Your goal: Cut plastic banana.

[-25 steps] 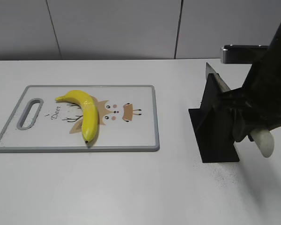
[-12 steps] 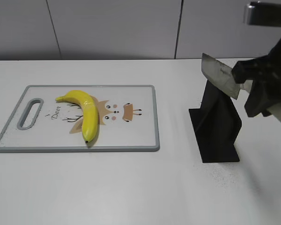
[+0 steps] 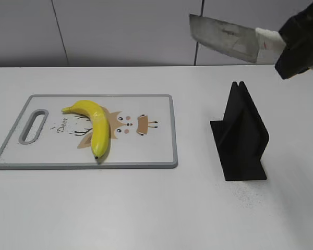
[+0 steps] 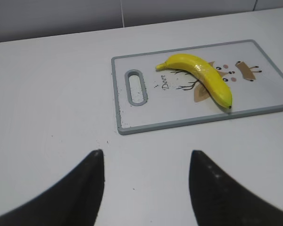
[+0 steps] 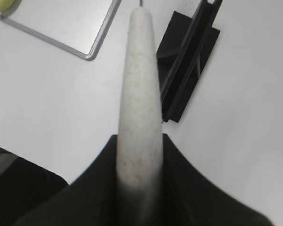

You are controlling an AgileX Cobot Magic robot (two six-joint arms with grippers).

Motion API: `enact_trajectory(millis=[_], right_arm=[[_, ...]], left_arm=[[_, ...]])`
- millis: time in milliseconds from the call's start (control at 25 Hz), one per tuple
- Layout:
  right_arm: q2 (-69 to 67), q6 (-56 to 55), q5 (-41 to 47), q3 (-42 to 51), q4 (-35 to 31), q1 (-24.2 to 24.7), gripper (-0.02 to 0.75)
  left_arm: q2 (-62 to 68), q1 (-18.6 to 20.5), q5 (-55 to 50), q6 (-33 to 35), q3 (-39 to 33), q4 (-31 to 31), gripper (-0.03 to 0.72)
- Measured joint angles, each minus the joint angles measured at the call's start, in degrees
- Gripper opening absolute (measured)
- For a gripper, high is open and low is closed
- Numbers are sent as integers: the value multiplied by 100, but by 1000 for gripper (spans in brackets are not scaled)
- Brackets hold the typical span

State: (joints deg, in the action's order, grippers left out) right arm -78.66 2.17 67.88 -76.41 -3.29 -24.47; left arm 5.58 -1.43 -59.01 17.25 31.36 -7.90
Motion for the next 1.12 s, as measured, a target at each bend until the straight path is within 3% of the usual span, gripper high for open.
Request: enact_trajectory(millis=[200, 480, 760, 960, 1120], right_arm=[[-660, 1108, 237, -902, 6, 0, 164], [-1732, 2408, 241, -2232, -306, 0, 164], [-2559, 4664, 236, -2719, -978, 0, 164], [-2983, 5864, 239, -2965, -1196, 0, 164], [-3301, 6493, 234, -3180, -1611, 0, 164]], left_arm=[[1215, 0, 757, 553, 443, -68, 560], [3061, 0, 1320, 1920, 1300, -662, 560], [5188, 0, 712, 4204, 2885, -1501, 560], [6692, 0, -458, 6426, 4056, -2406, 560], [7500, -80, -753, 7354, 4733, -2944, 560]])
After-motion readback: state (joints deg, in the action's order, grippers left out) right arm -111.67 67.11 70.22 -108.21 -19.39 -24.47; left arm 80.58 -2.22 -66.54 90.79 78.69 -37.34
